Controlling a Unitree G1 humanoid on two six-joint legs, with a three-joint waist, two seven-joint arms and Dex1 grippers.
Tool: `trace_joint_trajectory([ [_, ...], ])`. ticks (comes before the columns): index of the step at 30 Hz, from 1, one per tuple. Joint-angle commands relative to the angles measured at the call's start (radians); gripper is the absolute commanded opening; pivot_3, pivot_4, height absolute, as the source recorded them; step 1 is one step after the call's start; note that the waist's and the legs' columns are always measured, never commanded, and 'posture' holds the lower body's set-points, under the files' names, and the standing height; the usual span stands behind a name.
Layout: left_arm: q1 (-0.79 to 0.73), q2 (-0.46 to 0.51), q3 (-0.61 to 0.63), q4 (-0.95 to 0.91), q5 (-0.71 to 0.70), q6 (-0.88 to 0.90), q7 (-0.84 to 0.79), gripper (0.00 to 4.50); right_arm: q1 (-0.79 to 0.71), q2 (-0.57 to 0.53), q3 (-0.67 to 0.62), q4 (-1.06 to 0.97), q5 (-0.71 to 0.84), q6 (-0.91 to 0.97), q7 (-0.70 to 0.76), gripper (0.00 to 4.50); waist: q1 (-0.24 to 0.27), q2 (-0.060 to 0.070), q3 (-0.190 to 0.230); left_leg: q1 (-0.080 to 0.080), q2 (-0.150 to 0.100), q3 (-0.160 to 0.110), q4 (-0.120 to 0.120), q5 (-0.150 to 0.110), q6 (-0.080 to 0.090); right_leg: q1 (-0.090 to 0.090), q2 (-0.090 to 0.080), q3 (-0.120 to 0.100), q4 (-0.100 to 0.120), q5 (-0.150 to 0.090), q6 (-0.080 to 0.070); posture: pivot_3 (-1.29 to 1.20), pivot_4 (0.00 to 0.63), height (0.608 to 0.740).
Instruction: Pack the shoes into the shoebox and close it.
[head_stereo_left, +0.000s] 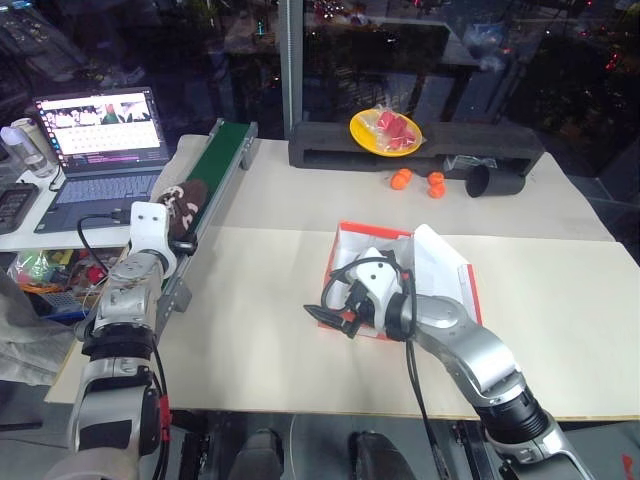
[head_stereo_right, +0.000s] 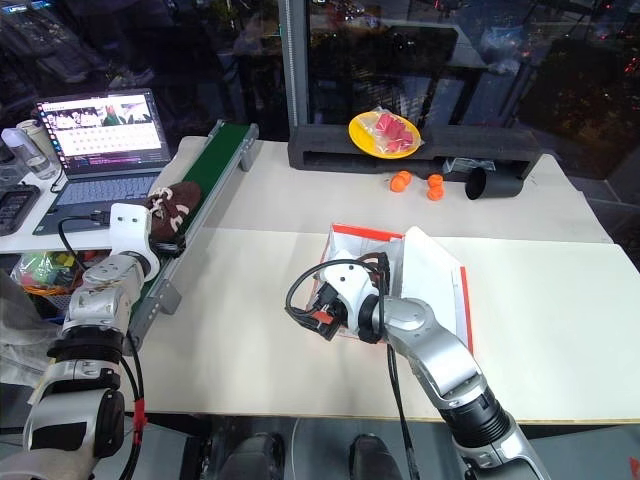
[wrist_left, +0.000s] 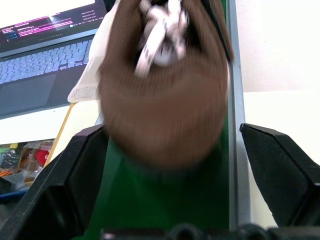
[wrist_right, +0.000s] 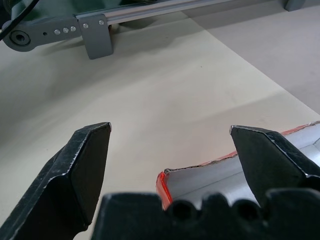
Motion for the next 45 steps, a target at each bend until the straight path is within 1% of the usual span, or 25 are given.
trace_joint_trajectory([
  [1,-0.027,0.0,0.009,-0.018,0.004,-0.022,0.008,4.45,-0.003,-0.002,-0.032,-0.033,-0.004,0.006,-0.005,4.5,0.0,0.0,0.0,0.0,0.0,0.0,0.0,0.0,0.0,0.0,0.0,0.0,0.0,0.0,0.0,0.0,0.15,0.728],
  [2,-0.024,-0.003,0.006,-0.026,0.0,-0.03,0.0,4.45,-0.003,-0.002,-0.033,-0.034,-0.004,0.007,-0.006,4.5,0.001,0.0,0.0,0.0,0.0,0.0,0.0,0.0,0.0,0.0,0.0,0.0,0.0,0.0,0.0,0.0,0.15,0.728],
  [5,-0.023,-0.029,0.007,-0.056,-0.018,-0.004,-0.002,3.73,-0.008,-0.003,-0.041,-0.034,-0.003,0.012,-0.01,4.5,0.008,0.0,0.0,0.0,0.0,0.0,0.001,0.0,0.0,0.0,0.0,0.0,0.0,0.0,0.0,0.0,0.15,0.728],
  [6,-0.026,-0.041,0.014,-0.064,-0.031,0.006,-0.001,3.37,-0.012,0.002,-0.05,-0.032,0.004,0.02,-0.014,4.5,0.01,0.0,0.0,0.0,0.0,0.0,0.002,0.0,0.0,0.001,0.0,0.0,0.001,0.0,0.0,0.0,0.15,0.728],
  [7,-0.029,-0.052,0.023,-0.073,-0.044,0.008,-0.003,3.37,-0.017,0.012,-0.064,-0.03,0.015,0.034,-0.022,4.5,0.012,0.0,0.0,0.0,0.0,0.0,0.003,0.0,0.0,0.001,0.0,-0.001,0.001,0.0,0.0,0.0,0.15,0.728],
  [8,-0.029,-0.066,0.03,-0.095,-0.062,-0.001,-0.016,3.37,-0.031,0.045,-0.105,-0.018,0.048,0.076,-0.047,4.5,0.014,0.0,0.0,0.0,0.0,-0.001,0.003,0.0,0.0,0.001,0.0,-0.001,0.001,0.0,0.0,0.0,0.15,0.728],
  [11,-0.024,-0.116,0.034,-0.199,-0.122,-0.027,-0.075,3.37,-0.115,0.203,-0.323,0.053,0.2,0.22,-0.169,4.5,0.015,0.0,0.0,0.0,0.0,-0.001,0.005,0.0,0.0,0.001,0.0,-0.001,0.002,0.0,0.0,0.0,0.15,0.728],
  [13,-0.014,-0.155,0.022,-0.294,-0.172,-0.026,-0.134,3.37,-0.213,0.344,-0.545,0.153,0.344,0.335,-0.33,4.5,0.013,0.0,0.0,0.0,0.0,-0.001,0.005,0.001,-0.001,0.001,0.0,-0.001,0.002,0.001,-0.001,0.0,0.15,0.728],
  [14,-0.01,-0.182,0.019,-0.34,-0.206,-0.005,-0.153,3.37,-0.25,0.397,-0.631,0.191,0.42,0.393,-0.384,4.5,0.012,0.0,0.0,0.0,0.001,-0.001,0.006,0.001,-0.001,0.001,0.0,-0.001,0.003,0.002,-0.002,0.0,0.15,0.728],
  [16,-0.002,-0.218,0.015,-0.404,-0.255,0.039,-0.176,3.37,-0.296,0.455,-0.729,0.226,0.511,0.485,-0.448,4.5,0.014,0.0,0.0,0.0,0.001,-0.002,0.006,0.001,-0.002,0.001,0.0,-0.001,0.003,0.002,-0.002,0.0,0.15,0.728],
  [19,0.045,-0.263,-0.065,-0.553,-0.368,0.17,-0.289,3.37,-0.347,0.505,-0.813,0.263,0.595,0.549,-0.528,4.5,0.007,0.0,-0.001,0.0,0.001,-0.003,0.002,0.001,-0.002,0.002,0.0,-0.003,0.004,0.002,-0.002,0.0,0.15,0.728],
  [21,0.08,-0.255,-0.134,-0.63,-0.395,0.216,-0.365,3.37,-0.368,0.505,-0.826,0.278,0.619,0.564,-0.562,4.5,-0.001,0.0,-0.001,-0.001,0.001,-0.003,0.0,0.001,-0.001,0.001,0.0,-0.003,0.004,0.002,-0.002,0.0,0.15,0.728],
  [26,0.097,-0.234,-0.197,-0.669,-0.389,0.255,-0.407,3.37,-0.426,0.508,-0.857,0.293,0.692,0.558,-0.636,4.5,-0.022,0.001,0.0,-0.001,0.001,-0.003,-0.001,0.001,-0.001,0.0,0.001,-0.002,0.002,0.002,-0.002,0.0,0.15,0.728],
  [29,0.094,-0.243,-0.203,-0.676,-0.388,0.259,-0.402,3.37,-0.424,0.496,-0.842,0.289,0.695,0.547,-0.667,4.5,-0.033,0.001,0.0,0.0,0.001,-0.003,-0.001,0.001,-0.001,0.0,0.001,-0.002,0.001,0.001,-0.002,0.0,0.15,0.728],
  [35,0.094,-0.252,-0.208,-0.68,-0.379,0.252,-0.4,3.37,-0.402,0.493,-0.831,0.286,0.719,0.519,-0.695,4.5,-0.03,0.001,0.0,0.001,0.001,-0.003,-0.001,0.002,0.0,0.001,0.001,-0.002,0.001,0.001,-0.002,0.0,0.15,0.728],
  [38,0.094,-0.25,-0.212,-0.678,-0.368,0.247,-0.397,3.34,-0.398,0.5,-0.828,0.279,0.725,0.495,-0.709,3.78,-0.03,0.001,0.0,0.0,0.001,-0.003,-0.001,0.002,0.0,0.001,0.001,-0.002,0.001,0.001,-0.002,0.0,0.15,0.728],
  [39,0.094,-0.248,-0.214,-0.678,-0.363,0.244,-0.396,3.34,-0.397,0.501,-0.827,0.277,0.727,0.49,-0.713,3.47,-0.03,0.001,0.0,0.0,0.001,-0.003,-0.001,0.002,0.0,0.001,0.001,-0.002,0.0,0.001,-0.002,0.0,0.15,0.728],
  [40,0.094,-0.248,-0.214,-0.678,-0.359,0.241,-0.392,3.34,-0.398,0.502,-0.826,0.275,0.731,0.486,-0.716,3.06,-0.03,0.001,0.0,0.0,0.001,-0.003,-0.001,0.002,0.0,0.001,0.001,-0.002,0.0,0.001,-0.002,0.0,0.15,0.728],
  [41,0.095,-0.244,-0.22,-0.677,-0.348,0.232,-0.391,3.34,-0.401,0.507,-0.824,0.272,0.739,0.482,-0.721,2.8,-0.03,0.001,0.0,0.0,0.001,-0.003,-0.001,0.002,0.0,0.001,0.001,-0.002,0.0,0.001,-0.002,0.0,0.15,0.728],
  [43,0.098,-0.242,-0.225,-0.675,-0.337,0.219,-0.391,3.34,-0.405,0.513,-0.817,0.269,0.747,0.477,-0.728,1.99,-0.03,0.001,0.0,0.0,0.001,-0.003,-0.001,0.002,0.0,0.001,0.001,-0.002,0.0,0.001,-0.002,0.0,0.15,0.728],
  [45,0.1,-0.243,-0.225,-0.674,-0.335,0.213,-0.393,3.34,-0.405,0.511,-0.806,0.267,0.747,0.474,-0.731,1.45,-0.031,0.001,0.0,0.0,0.001,-0.003,-0.001,0.002,0.0,0.001,0.001,-0.002,0.0,0.001,-0.002,0.0,0.15,0.728],
])
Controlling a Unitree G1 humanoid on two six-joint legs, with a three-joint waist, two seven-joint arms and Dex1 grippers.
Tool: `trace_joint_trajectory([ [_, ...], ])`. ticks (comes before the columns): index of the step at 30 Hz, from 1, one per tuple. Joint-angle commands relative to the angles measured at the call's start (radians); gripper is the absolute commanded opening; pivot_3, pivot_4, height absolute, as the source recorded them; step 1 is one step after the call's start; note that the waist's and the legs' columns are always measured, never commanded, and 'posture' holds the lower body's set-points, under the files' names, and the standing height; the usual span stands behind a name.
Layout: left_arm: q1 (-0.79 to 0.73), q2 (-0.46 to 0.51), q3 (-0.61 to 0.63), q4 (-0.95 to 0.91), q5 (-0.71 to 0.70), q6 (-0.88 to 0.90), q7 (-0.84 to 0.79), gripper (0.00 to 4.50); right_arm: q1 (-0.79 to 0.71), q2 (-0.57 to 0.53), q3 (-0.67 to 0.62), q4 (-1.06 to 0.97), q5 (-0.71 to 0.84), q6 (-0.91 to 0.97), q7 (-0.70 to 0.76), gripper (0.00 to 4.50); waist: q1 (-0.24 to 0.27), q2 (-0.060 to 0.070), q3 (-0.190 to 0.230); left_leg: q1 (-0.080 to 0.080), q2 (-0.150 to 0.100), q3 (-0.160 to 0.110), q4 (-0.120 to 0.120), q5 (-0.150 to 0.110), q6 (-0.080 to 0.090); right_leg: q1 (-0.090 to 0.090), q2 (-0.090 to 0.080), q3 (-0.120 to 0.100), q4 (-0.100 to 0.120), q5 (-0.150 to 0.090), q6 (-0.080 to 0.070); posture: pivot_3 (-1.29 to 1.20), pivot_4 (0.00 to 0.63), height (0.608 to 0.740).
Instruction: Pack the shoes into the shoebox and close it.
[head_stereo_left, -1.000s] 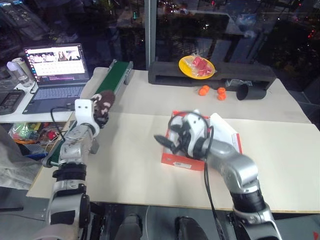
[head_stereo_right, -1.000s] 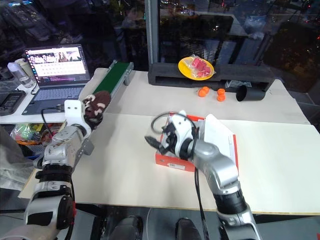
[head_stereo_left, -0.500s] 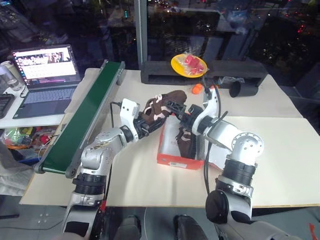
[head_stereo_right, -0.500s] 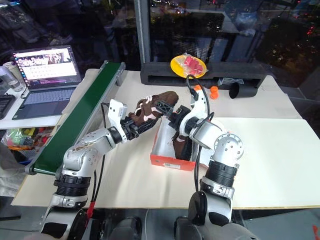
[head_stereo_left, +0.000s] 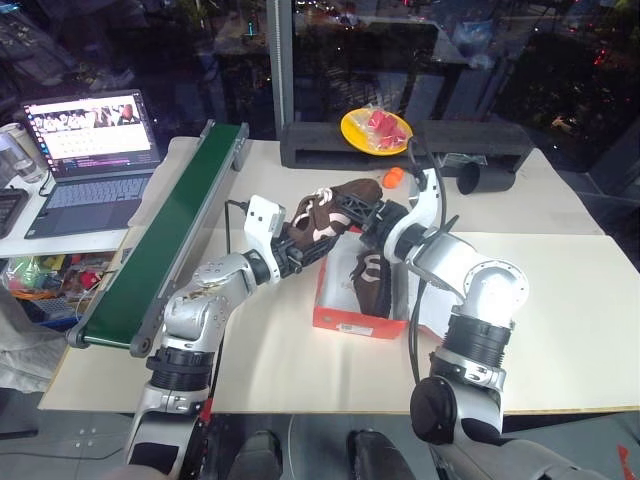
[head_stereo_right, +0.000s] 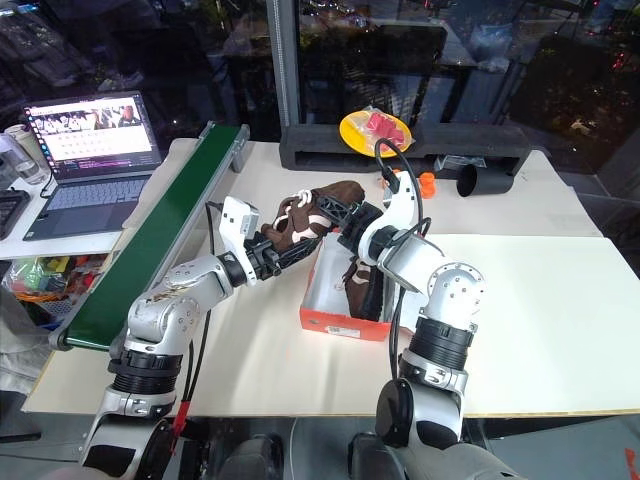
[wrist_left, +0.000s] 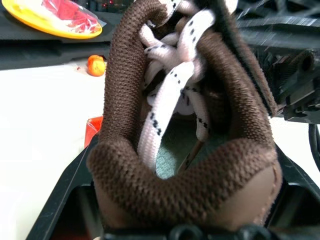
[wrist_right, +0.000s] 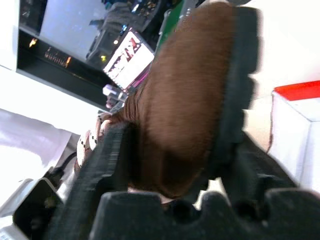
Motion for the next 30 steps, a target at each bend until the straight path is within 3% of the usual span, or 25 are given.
trace_joint_trajectory([
  [1,-0.006,0.002,-0.01,-0.03,0.017,-0.029,-0.002,3.34,-0.004,0.024,0.033,-0.046,0.047,-0.033,0.005,1.03,0.0,0.0,0.0,0.0,0.0,0.0,0.0,0.0,0.0,0.0,0.0,0.0,0.0,0.0,0.0,0.0,0.15,0.728],
  [2,-0.006,0.001,-0.012,-0.03,0.021,-0.032,-0.002,3.34,-0.001,0.022,0.036,-0.046,0.048,-0.034,0.006,0.87,0.0,0.0,0.0,0.0,0.0,0.0,0.0,0.0,0.0,0.0,0.0,0.0,0.0,0.0,0.0,0.0,0.15,0.728],
  [6,0.012,0.0,-0.031,-0.04,0.036,-0.057,-0.019,4.46,0.007,0.021,0.036,-0.045,0.054,-0.056,-0.01,0.82,0.0,0.0,0.0,0.0,0.0,0.0,0.0,0.0,0.0,0.0,0.0,0.0,0.0,0.0,0.0,0.0,0.15,0.728],
  [14,0.062,0.094,-0.08,-0.023,0.088,-0.074,-0.109,4.46,-0.042,-0.086,0.049,-0.012,-0.026,-0.11,-0.063,0.82,-0.001,0.001,0.0,0.0,0.0,0.0,0.0,0.0,0.0,0.0,0.0,0.0,0.0,0.0,0.0,0.0,0.15,0.728],
  [23,0.073,0.131,-0.077,0.019,0.114,-0.12,-0.147,4.46,-0.127,-0.224,0.001,0.028,0.058,0.324,-0.193,0.82,0.002,0.001,0.001,-0.001,0.0,0.0,-0.001,0.0,0.0,0.0,0.0,0.0,-0.002,-0.001,-0.001,0.0,0.15,0.728],
  [30,0.089,0.105,-0.078,0.006,0.117,-0.118,-0.143,4.46,-0.044,-0.395,0.239,0.06,0.032,0.408,-0.1,0.82,0.002,0.002,0.001,-0.001,0.0,0.0,-0.001,0.0,0.0,0.0,0.0,0.0,-0.002,-0.001,-0.001,0.0,0.15,0.728],
])
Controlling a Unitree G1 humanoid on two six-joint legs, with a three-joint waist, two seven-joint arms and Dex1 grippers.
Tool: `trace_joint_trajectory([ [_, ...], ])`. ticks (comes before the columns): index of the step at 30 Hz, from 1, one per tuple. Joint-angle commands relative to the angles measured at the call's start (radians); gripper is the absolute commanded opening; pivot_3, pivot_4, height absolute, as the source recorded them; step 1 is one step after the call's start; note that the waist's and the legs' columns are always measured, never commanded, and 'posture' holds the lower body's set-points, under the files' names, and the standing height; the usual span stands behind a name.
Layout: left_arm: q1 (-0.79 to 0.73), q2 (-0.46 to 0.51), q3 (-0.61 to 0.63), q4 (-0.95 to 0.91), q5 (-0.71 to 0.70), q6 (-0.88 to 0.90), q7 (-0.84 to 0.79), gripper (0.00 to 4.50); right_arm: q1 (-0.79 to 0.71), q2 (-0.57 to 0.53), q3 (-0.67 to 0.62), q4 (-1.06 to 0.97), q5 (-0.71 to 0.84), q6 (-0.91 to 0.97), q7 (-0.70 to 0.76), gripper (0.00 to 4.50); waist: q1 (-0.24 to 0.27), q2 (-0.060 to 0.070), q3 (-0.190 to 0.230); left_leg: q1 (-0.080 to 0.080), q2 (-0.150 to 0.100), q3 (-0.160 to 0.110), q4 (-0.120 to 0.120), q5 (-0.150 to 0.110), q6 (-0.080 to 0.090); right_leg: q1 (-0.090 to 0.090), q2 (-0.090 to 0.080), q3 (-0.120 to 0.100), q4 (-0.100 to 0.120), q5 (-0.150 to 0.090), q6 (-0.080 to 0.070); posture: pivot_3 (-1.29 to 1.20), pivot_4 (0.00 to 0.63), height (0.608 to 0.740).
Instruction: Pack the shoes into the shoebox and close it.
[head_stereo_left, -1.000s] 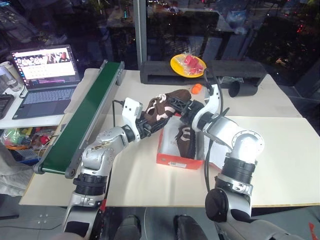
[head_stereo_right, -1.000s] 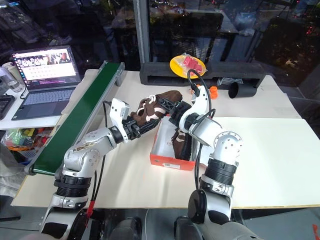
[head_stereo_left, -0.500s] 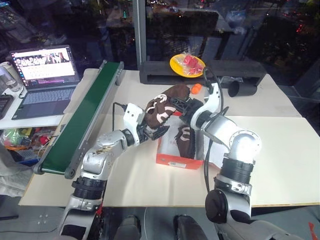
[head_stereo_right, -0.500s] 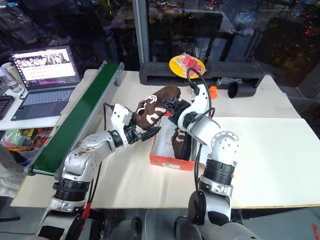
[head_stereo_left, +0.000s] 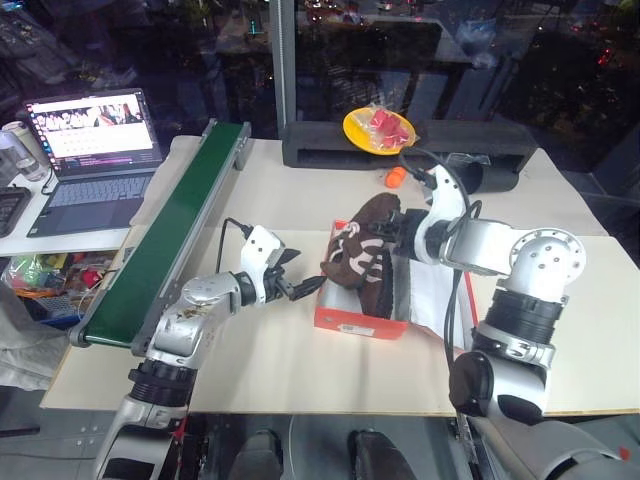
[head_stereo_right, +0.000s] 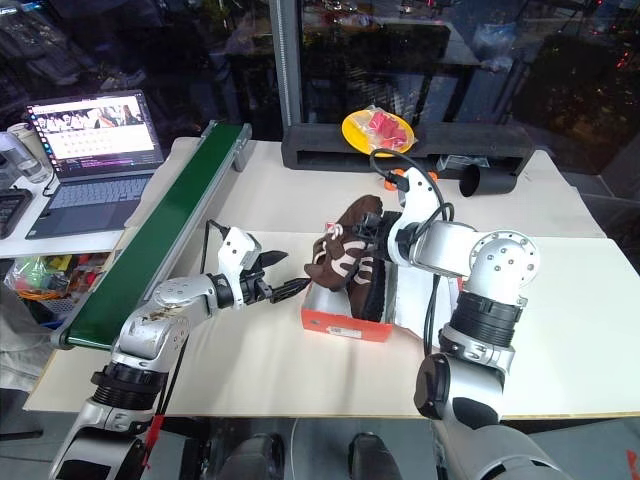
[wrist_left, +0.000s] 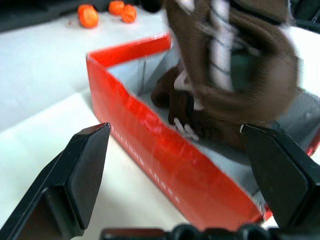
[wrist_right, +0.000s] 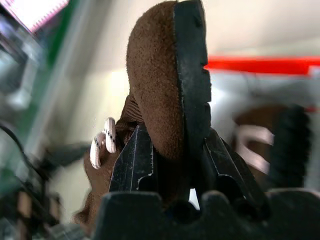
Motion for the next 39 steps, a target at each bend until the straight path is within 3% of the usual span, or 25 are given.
trace_joint_trajectory([
  [1,-0.002,-0.018,0.011,-0.039,-0.01,-0.031,0.001,4.46,0.009,-0.079,0.139,0.039,-0.017,0.023,0.094,0.82,-0.001,0.0,0.0,0.0,0.0,0.0,0.0,0.0,0.0,0.0,0.0,0.0,0.0,0.0,0.0,0.0,0.15,0.728],
  [14,0.004,-0.057,-0.006,0.013,0.0,-0.06,-0.03,4.46,-0.232,-0.111,0.545,0.422,-0.373,-0.211,0.51,0.82,0.0,0.001,0.0,0.0,0.0,0.001,0.0,0.0,0.0,0.0,0.001,0.001,0.0,0.0,0.0,0.0,0.15,0.728],
  [17,-0.01,-0.065,-0.009,0.026,0.001,-0.065,-0.03,4.46,-0.229,-0.073,0.63,0.537,-0.46,-0.275,0.587,0.82,0.0,0.001,0.0,0.0,0.0,0.001,0.0,0.0,0.0,0.0,0.0,0.001,0.0,0.0,0.0,0.0,0.15,0.728],
  [23,-0.024,-0.081,-0.018,0.031,0.002,-0.06,-0.034,4.46,-0.179,-0.011,0.665,0.725,-0.578,-0.37,0.684,0.82,0.0,0.0,-0.002,0.001,0.0,0.0,0.0,0.0,0.0,0.001,0.0,0.0,0.0,0.0,0.0,0.0,0.15,0.728],
  [29,-0.038,-0.088,-0.026,0.035,0.006,-0.055,-0.035,4.5,-0.212,0.012,0.539,0.87,-0.648,-0.479,0.675,2.8,0.001,-0.001,-0.005,0.004,0.0,0.001,0.0,0.0,0.0,0.003,0.001,0.001,0.001,0.0,0.0,0.0,0.15,0.728],
  [33,-0.04,-0.089,-0.029,0.028,0.004,-0.049,-0.038,4.5,-0.275,-0.013,0.461,0.709,-0.615,-0.398,0.66,4.11,0.007,-0.001,-0.005,0.004,0.0,0.001,0.0,0.0,0.0,0.003,0.0,0.0,0.001,0.0,0.0,0.0,0.15,0.728],
  [39,-0.028,-0.069,-0.04,0.003,-0.004,-0.068,-0.083,4.5,-0.288,-0.049,0.213,0.193,-0.522,-0.022,0.584,4.11,0.013,0.003,-0.002,-0.003,0.0,0.0,-0.001,0.0,0.0,-0.003,0.0,0.0,0.003,0.0,0.0,0.0,0.15,0.728],
])
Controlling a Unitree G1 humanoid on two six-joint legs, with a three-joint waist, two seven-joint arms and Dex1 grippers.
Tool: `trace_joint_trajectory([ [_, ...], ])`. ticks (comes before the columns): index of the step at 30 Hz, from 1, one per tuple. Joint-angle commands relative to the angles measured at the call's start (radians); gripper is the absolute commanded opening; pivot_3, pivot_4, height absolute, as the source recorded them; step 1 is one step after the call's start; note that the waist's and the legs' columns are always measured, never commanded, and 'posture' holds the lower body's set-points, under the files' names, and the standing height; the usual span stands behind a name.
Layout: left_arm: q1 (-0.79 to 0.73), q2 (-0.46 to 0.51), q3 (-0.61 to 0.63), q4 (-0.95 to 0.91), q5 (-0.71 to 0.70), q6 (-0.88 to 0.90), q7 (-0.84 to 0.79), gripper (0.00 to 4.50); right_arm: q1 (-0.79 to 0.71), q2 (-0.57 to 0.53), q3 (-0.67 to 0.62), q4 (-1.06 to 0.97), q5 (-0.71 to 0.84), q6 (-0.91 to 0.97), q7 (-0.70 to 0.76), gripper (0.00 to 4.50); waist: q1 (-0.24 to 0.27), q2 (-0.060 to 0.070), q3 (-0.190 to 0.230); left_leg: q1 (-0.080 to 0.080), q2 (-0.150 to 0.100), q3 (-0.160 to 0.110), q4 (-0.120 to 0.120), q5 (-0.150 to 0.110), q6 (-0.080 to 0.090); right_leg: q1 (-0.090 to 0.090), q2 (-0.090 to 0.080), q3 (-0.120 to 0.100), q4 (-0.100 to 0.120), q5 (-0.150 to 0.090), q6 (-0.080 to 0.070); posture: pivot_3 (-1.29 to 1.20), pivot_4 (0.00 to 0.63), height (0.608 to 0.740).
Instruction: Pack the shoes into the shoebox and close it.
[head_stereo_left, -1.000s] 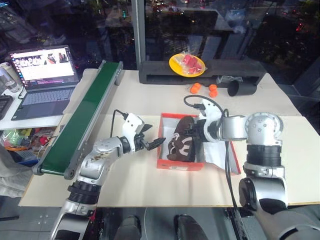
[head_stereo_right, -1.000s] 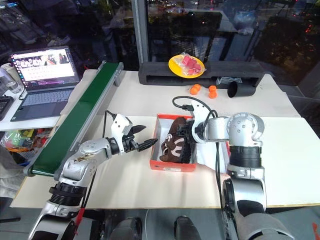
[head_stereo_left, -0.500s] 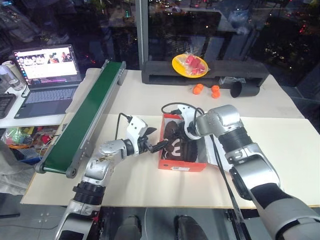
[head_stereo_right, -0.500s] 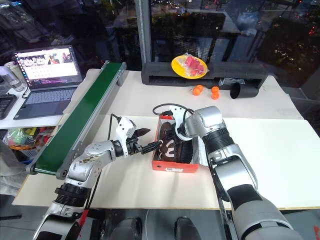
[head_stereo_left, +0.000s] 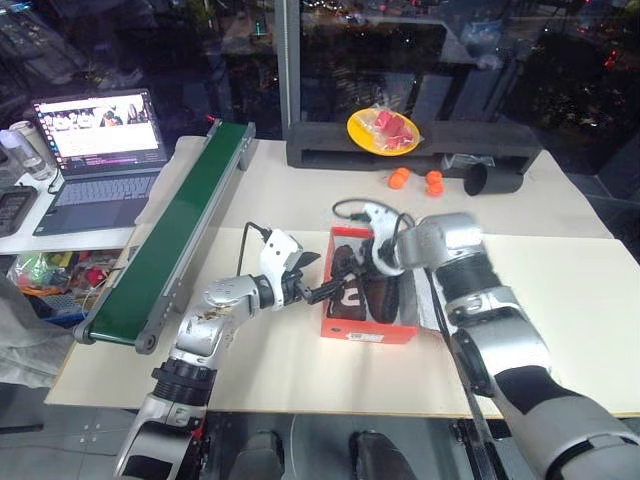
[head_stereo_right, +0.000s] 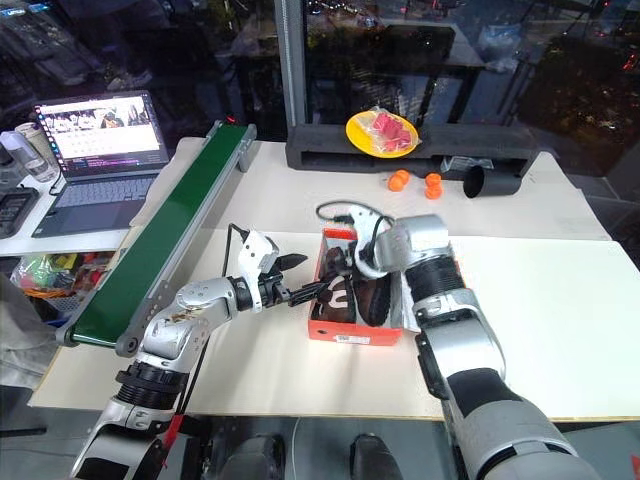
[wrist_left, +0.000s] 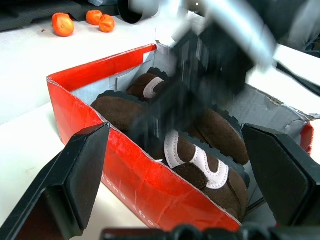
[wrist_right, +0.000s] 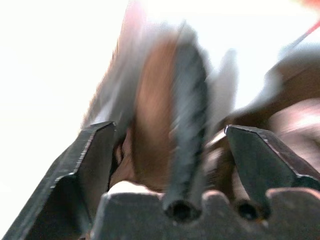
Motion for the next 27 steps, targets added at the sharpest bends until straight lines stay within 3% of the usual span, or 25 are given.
trace_joint_trajectory([
  [1,-0.004,0.022,-0.008,-0.042,-0.007,-0.043,-0.059,4.5,-0.02,-0.011,-0.179,-0.316,0.079,0.221,-0.048,4.11,-0.001,0.0,0.0,0.0,0.0,0.0,-0.001,0.0,0.0,0.0,0.0,0.0,0.001,0.0,0.0,0.0,0.15,0.728],
  [7,-0.02,0.127,-0.022,0.03,0.05,-0.243,-0.208,4.5,0.135,-0.006,-0.382,-0.574,0.368,0.235,-0.264,4.11,0.002,0.0,0.0,0.0,0.0,0.0,-0.002,-0.001,0.001,0.001,0.0,-0.001,-0.003,0.0,0.0,0.0,0.15,0.728],
  [10,-0.062,0.178,0.007,0.12,0.067,-0.359,-0.265,4.5,0.308,-0.047,-0.48,-0.722,0.632,0.235,-0.382,4.11,0.01,0.001,0.0,0.0,0.0,0.0,-0.001,-0.001,0.002,0.001,-0.001,-0.001,-0.004,0.0,0.0,0.0,0.15,0.728],
  [13,-0.102,0.201,0.028,0.209,0.076,-0.448,-0.3,4.5,0.537,-0.119,-0.548,-0.86,0.803,0.235,-0.5,3.46,0.017,0.001,0.0,0.0,0.0,-0.001,-0.001,-0.001,0.002,0.002,0.0,-0.002,-0.005,-0.001,0.0,0.0,0.15,0.728],
  [18,-0.11,0.211,0.017,0.264,0.079,-0.487,-0.36,4.5,0.829,-0.236,-0.558,-1.024,1.023,0.197,-0.619,1.66,0.01,0.002,0.001,0.0,-0.002,0.0,-0.001,-0.001,0.002,0.003,-0.003,0.0,-0.005,-0.002,0.001,0.0,0.15,0.728],
  [23,-0.099,0.197,-0.007,0.281,0.091,-0.501,-0.391,4.5,1.137,-0.523,-0.479,-1.103,1.363,0.0,-0.714,0.02,-0.006,0.002,0.001,0.004,-0.001,0.0,0.0,-0.001,0.003,0.006,-0.001,0.001,-0.004,-0.003,0.001,0.0,0.15,0.728],
  [27,-0.112,0.179,-0.015,0.296,0.093,-0.509,-0.4,4.5,1.31,-0.586,-0.34,-1.088,1.398,-0.135,-0.804,0.02,-0.013,0.0,0.0,0.006,0.0,0.0,0.0,-0.001,0.003,0.008,0.0,0.001,-0.003,-0.003,0.0,0.0,0.15,0.728],
])
